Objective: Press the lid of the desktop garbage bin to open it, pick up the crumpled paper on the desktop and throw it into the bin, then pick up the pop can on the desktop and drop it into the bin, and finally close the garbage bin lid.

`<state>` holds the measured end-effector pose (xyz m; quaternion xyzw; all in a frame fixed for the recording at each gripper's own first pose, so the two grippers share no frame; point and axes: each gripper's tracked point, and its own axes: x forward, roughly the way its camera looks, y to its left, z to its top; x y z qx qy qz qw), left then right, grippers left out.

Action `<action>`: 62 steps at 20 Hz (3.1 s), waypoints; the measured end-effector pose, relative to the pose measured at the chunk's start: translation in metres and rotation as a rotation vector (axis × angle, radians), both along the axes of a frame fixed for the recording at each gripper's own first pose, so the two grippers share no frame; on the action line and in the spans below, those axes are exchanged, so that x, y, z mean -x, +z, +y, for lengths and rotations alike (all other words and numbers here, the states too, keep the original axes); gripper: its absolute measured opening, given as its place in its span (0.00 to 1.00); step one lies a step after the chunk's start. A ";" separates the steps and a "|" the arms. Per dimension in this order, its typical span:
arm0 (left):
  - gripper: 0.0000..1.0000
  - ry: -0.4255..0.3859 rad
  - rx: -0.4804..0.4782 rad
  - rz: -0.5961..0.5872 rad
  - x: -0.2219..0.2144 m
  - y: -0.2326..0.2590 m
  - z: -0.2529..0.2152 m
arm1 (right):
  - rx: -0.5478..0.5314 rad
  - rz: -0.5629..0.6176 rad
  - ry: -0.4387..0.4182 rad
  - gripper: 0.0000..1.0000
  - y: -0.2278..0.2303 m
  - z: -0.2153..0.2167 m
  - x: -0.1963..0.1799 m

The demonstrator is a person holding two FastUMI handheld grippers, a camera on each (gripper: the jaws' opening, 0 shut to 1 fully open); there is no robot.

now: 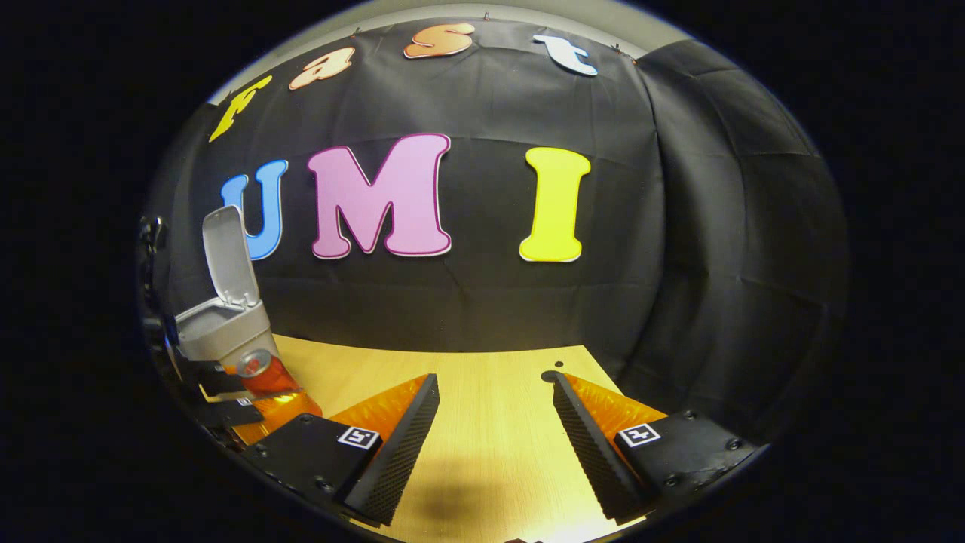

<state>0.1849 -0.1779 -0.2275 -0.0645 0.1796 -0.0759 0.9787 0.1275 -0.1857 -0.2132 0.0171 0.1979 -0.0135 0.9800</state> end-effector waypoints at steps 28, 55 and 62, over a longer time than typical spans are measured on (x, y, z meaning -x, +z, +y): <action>0.90 0.420 -0.126 -0.161 -0.017 0.119 0.284 | -0.013 -0.081 0.113 0.98 0.102 0.102 0.023; 0.94 0.214 -0.092 -0.048 -0.084 0.154 0.302 | -0.068 -0.045 0.119 0.98 0.090 0.122 -0.001; 0.95 0.270 -0.126 -0.055 -0.006 0.115 0.283 | -0.070 -0.044 0.118 0.98 0.093 0.137 0.017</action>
